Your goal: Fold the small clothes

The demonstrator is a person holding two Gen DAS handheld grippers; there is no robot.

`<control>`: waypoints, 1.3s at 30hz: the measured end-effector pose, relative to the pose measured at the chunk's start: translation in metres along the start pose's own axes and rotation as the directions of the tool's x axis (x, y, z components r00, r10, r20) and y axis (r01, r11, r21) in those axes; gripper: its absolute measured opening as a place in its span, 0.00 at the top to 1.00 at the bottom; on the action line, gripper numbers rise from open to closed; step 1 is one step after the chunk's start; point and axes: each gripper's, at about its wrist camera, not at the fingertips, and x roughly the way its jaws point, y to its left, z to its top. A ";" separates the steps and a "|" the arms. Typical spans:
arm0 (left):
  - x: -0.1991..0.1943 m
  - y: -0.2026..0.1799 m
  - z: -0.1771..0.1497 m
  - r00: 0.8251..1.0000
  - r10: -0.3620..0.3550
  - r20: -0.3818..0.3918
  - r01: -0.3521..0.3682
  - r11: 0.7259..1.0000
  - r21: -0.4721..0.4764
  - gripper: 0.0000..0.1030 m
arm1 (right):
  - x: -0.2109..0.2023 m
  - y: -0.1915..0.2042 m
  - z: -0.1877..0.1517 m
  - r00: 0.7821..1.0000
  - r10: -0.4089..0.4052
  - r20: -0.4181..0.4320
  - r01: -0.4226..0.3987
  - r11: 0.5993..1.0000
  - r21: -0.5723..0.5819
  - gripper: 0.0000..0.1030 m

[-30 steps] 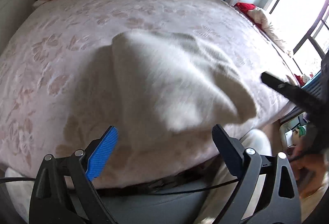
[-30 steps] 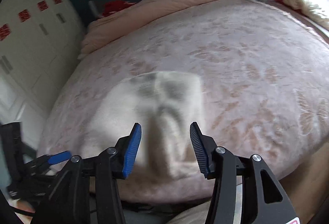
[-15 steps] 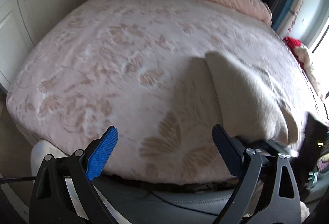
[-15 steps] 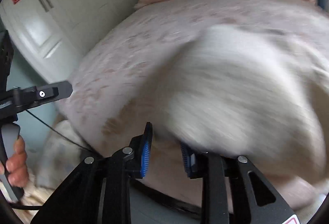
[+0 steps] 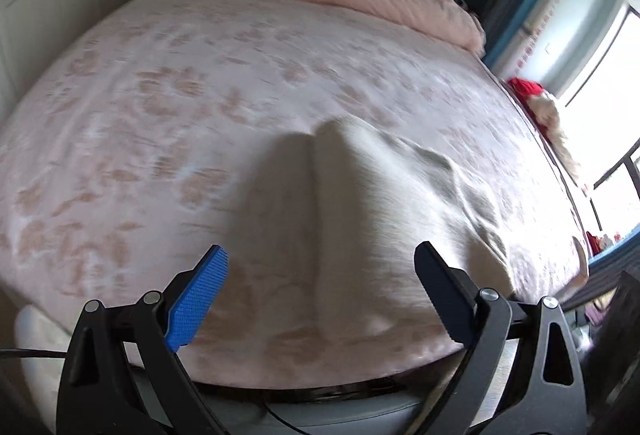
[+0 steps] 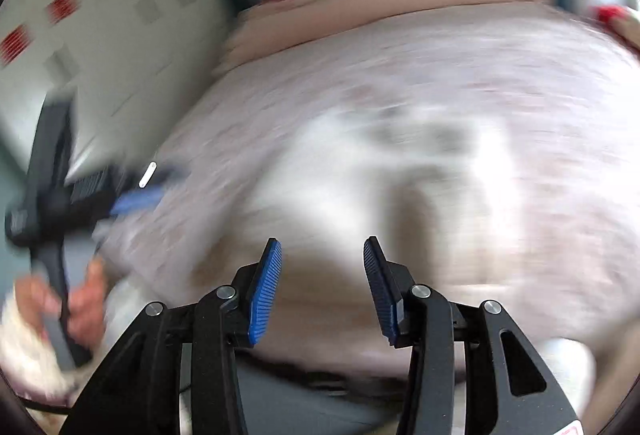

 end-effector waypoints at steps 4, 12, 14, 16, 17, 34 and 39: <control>0.039 -0.041 -0.015 0.997 -0.045 -0.066 0.050 0.996 0.071 0.11 | -0.007 -0.044 0.013 1.000 -0.005 0.019 0.003 0.996 0.090 0.62; 0.104 -0.044 -0.042 0.975 0.057 -0.216 -0.038 0.995 0.092 0.08 | 0.058 -0.091 -0.002 0.984 -0.120 -0.134 0.137 0.983 0.119 0.75; 0.098 -0.043 -0.039 0.976 0.056 -0.212 -0.036 0.995 0.095 0.08 | 0.048 -0.086 0.005 0.984 -0.122 -0.133 0.138 0.984 0.116 0.74; 0.087 -0.043 -0.034 0.980 0.043 -0.196 -0.027 0.996 0.082 0.09 | 0.039 -0.083 0.010 0.984 -0.111 -0.136 0.127 0.985 0.114 0.67; 0.078 -0.043 -0.030 0.983 0.019 -0.183 -0.008 0.998 0.065 0.09 | 0.036 -0.083 0.012 0.984 -0.116 -0.133 0.132 0.985 0.113 0.57; 0.124 -0.042 -0.005 0.967 0.011 -0.254 -0.012 1.000 -0.003 0.04 | 0.098 -0.099 0.012 0.970 0.010 -0.241 0.058 0.961 0.270 0.15; 0.136 -0.039 -0.008 0.963 0.005 -0.269 -0.009 1.000 -0.010 0.04 | 0.109 -0.092 0.013 0.970 0.006 -0.242 0.058 0.965 0.257 0.05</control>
